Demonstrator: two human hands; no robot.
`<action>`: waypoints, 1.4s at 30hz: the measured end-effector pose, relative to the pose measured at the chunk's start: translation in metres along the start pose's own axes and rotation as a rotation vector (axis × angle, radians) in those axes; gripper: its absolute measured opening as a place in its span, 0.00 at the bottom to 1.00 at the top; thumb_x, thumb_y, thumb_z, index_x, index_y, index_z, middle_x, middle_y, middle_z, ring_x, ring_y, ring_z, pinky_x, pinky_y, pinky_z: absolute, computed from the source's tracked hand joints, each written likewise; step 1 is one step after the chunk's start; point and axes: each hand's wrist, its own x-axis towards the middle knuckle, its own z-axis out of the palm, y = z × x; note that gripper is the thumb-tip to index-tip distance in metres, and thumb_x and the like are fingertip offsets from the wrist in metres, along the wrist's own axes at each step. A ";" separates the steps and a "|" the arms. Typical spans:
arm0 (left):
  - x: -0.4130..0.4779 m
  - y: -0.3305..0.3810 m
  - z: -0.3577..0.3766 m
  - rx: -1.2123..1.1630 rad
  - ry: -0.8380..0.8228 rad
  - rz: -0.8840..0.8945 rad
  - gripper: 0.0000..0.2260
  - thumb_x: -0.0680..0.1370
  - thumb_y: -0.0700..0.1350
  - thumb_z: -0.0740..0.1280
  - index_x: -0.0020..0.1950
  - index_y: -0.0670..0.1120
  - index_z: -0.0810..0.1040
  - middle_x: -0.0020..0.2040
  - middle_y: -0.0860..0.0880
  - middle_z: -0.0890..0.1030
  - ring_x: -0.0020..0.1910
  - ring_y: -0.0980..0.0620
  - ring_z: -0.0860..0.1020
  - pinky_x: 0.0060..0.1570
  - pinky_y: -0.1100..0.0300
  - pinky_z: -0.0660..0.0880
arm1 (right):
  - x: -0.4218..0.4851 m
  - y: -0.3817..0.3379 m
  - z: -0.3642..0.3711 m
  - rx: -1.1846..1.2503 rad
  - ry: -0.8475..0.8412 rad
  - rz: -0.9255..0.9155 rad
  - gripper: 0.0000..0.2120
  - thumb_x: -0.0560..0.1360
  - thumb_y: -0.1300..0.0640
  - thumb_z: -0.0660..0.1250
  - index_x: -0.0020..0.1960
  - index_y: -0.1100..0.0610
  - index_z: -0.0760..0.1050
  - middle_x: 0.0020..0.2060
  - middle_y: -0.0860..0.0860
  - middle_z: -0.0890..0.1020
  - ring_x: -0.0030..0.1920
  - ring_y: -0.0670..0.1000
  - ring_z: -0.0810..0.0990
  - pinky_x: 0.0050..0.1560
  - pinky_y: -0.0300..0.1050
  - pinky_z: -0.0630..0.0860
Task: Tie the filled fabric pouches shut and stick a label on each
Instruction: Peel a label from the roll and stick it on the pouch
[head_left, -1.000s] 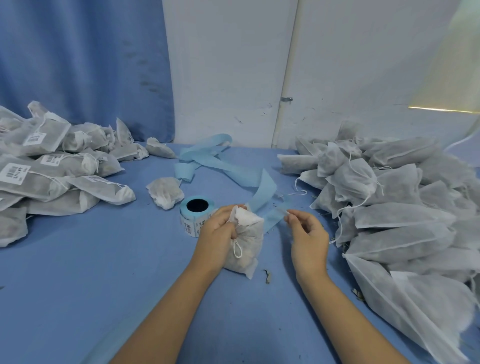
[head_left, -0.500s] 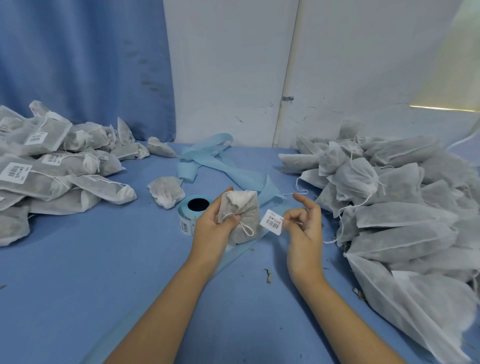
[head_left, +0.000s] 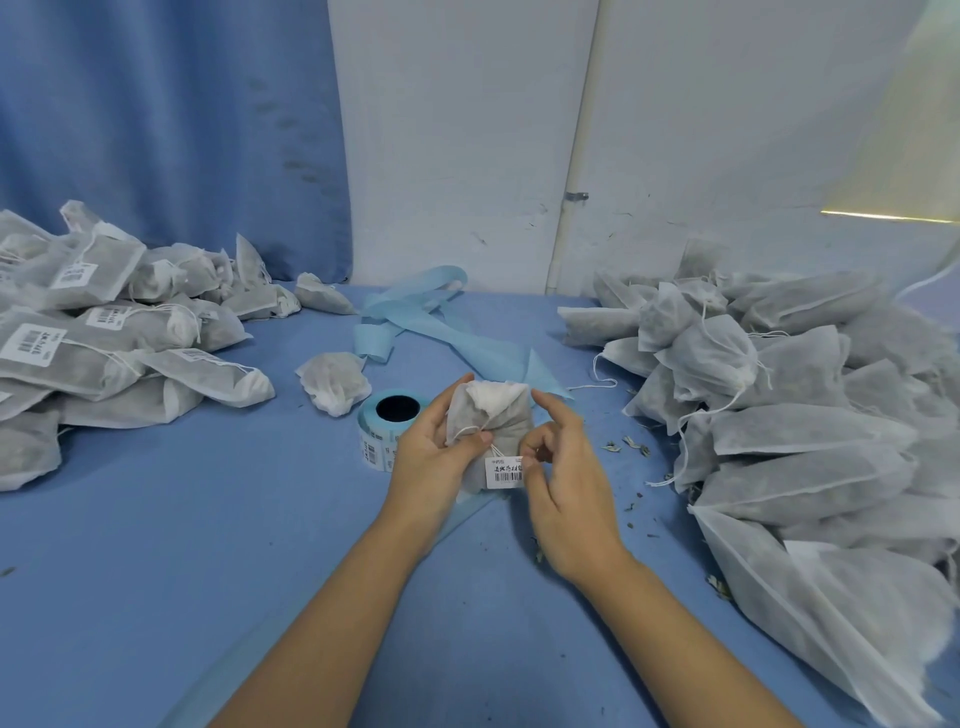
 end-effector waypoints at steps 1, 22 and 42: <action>0.000 0.000 0.000 -0.006 0.000 -0.005 0.25 0.74 0.28 0.65 0.63 0.54 0.75 0.57 0.50 0.82 0.52 0.56 0.81 0.47 0.64 0.77 | 0.000 0.000 0.000 -0.021 0.002 -0.004 0.27 0.74 0.60 0.56 0.71 0.47 0.58 0.41 0.39 0.73 0.46 0.41 0.72 0.46 0.29 0.66; 0.003 -0.002 -0.002 -0.110 -0.015 -0.061 0.17 0.75 0.31 0.67 0.57 0.50 0.78 0.52 0.46 0.84 0.51 0.47 0.83 0.44 0.59 0.79 | 0.001 -0.011 -0.001 -0.153 0.014 0.039 0.38 0.73 0.49 0.72 0.76 0.54 0.57 0.46 0.43 0.71 0.52 0.47 0.70 0.55 0.43 0.70; 0.007 0.004 -0.009 -0.317 -0.069 -0.173 0.15 0.75 0.30 0.63 0.59 0.42 0.76 0.49 0.43 0.84 0.47 0.47 0.83 0.48 0.54 0.81 | 0.004 -0.004 0.001 0.635 -0.028 0.393 0.07 0.76 0.55 0.69 0.53 0.49 0.76 0.45 0.44 0.85 0.46 0.43 0.83 0.46 0.35 0.75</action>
